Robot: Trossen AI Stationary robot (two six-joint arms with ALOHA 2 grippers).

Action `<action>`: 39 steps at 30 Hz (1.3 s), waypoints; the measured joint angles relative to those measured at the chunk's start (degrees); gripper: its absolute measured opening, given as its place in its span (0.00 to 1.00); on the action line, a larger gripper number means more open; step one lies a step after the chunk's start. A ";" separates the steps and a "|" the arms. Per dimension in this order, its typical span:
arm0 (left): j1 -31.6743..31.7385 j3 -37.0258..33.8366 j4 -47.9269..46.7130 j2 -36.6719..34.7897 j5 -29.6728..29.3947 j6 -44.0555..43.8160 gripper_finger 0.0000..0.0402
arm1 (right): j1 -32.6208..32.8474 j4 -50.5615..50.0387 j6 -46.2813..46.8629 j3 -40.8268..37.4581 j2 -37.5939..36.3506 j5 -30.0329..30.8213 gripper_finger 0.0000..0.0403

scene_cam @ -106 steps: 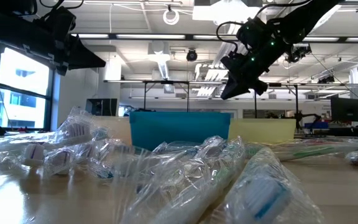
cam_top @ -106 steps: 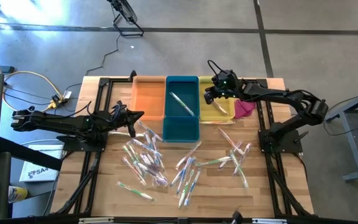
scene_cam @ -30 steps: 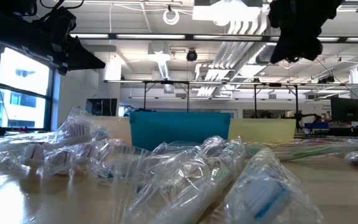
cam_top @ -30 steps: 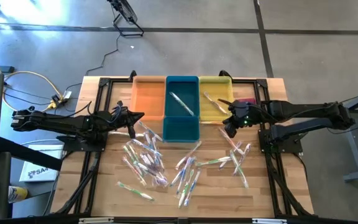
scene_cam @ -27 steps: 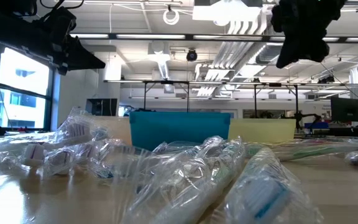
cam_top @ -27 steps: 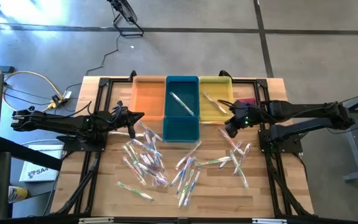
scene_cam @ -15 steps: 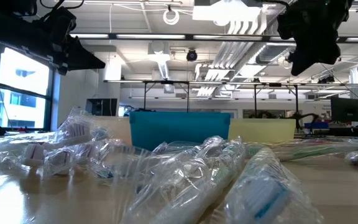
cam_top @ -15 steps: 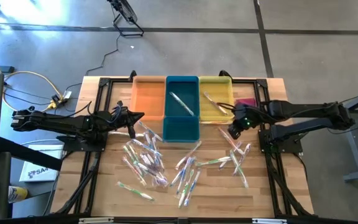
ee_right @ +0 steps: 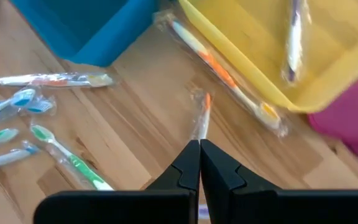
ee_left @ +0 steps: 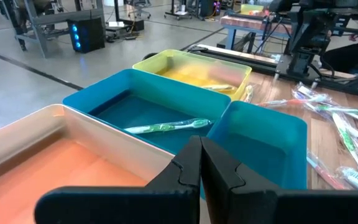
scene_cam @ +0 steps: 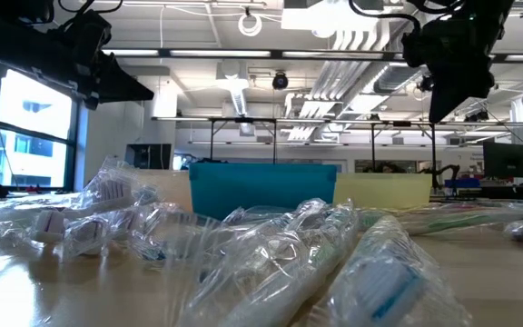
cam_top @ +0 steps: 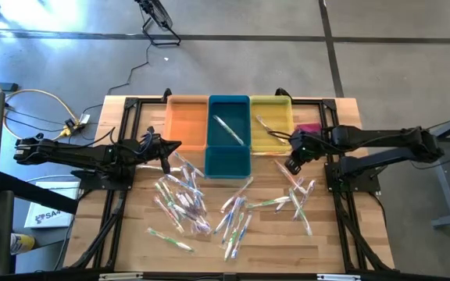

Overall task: Pick & Place Toothbrushes
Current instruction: Put the orange toothbrush into the bottom blue bin

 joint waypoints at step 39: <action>0.02 0.00 -0.04 0.02 0.02 0.01 0.00 | 0.11 0.47 1.60 0.00 16.09 -2.09 0.45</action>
